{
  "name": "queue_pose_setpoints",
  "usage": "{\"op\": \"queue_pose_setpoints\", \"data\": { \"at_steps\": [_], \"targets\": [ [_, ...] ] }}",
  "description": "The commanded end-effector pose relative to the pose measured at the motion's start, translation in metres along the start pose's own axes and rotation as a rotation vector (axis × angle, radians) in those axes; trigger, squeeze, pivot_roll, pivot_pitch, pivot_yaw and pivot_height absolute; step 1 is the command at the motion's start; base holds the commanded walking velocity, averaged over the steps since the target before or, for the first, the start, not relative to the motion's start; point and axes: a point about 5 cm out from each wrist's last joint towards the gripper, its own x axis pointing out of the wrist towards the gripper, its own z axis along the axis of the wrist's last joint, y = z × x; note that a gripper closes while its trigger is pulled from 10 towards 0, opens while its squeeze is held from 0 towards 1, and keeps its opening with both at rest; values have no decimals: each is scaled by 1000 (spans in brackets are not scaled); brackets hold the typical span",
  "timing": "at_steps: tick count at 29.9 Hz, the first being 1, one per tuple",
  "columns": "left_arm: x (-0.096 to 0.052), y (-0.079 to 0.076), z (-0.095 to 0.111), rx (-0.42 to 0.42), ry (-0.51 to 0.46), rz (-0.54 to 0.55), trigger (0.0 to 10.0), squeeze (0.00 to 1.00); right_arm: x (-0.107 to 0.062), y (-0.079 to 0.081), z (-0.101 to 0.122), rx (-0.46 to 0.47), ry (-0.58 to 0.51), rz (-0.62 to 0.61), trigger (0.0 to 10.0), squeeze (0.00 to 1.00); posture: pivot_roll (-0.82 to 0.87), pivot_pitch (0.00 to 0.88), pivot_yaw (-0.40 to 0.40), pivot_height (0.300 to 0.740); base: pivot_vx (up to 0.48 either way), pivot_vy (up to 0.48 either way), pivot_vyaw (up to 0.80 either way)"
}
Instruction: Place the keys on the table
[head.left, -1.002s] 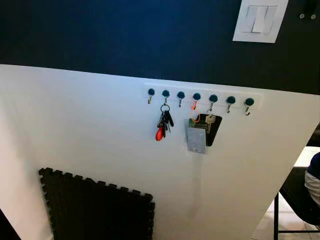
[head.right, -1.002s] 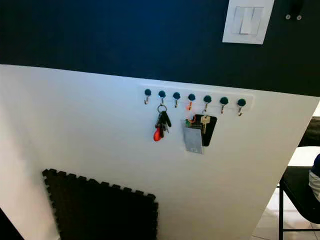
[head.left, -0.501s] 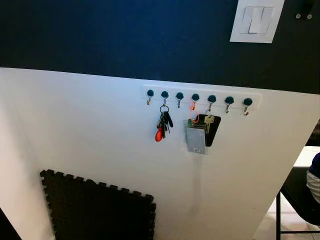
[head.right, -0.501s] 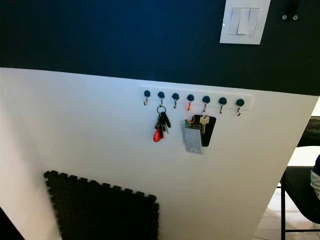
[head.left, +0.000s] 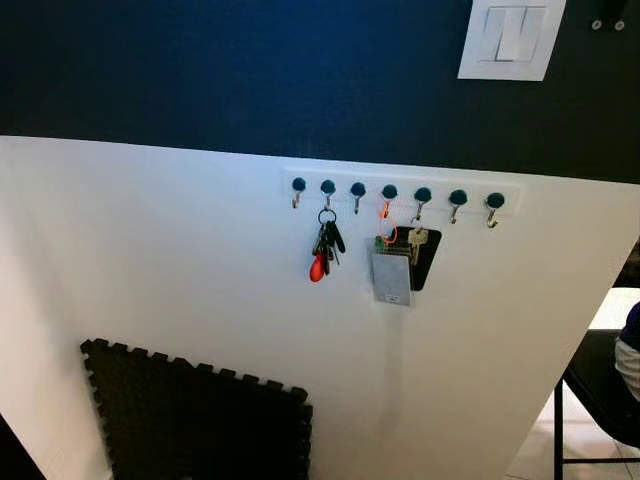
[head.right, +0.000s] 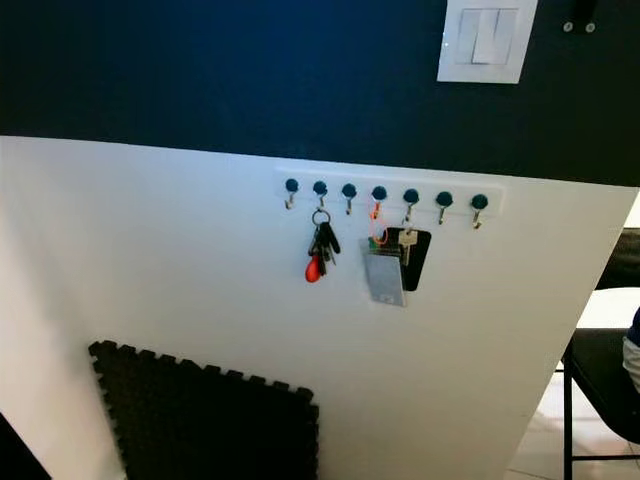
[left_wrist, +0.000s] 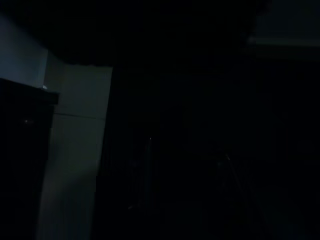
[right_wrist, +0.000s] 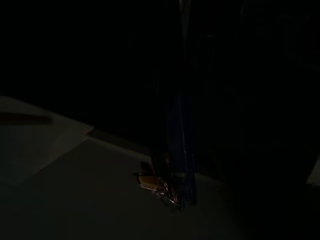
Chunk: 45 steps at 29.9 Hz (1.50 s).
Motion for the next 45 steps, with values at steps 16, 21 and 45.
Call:
{"op": "queue_pose_setpoints", "data": {
  "at_steps": [16, 21, 45],
  "targets": [
    [-1, 12, 3, 37, -27, 10, 10000, 0, 0, 0, 0, 18, 5, 16, 10000, 0, 47, 0, -18, 740, 0, 0, 0],
    [-1, 12, 2, 36, -26, 11, 10000, 0, -1, -2, -3, 9, 13, 12, 10000, 0, 39, 0, -23, 740, 0, 0, 0],
    [-1, 0, 2, -22, -41, -6, 10000, 0, -3, 2, -10, 55, 27, 7, 10000, 0, 47, 0, -6, 740, 0, 0, 0]
  ]
}}
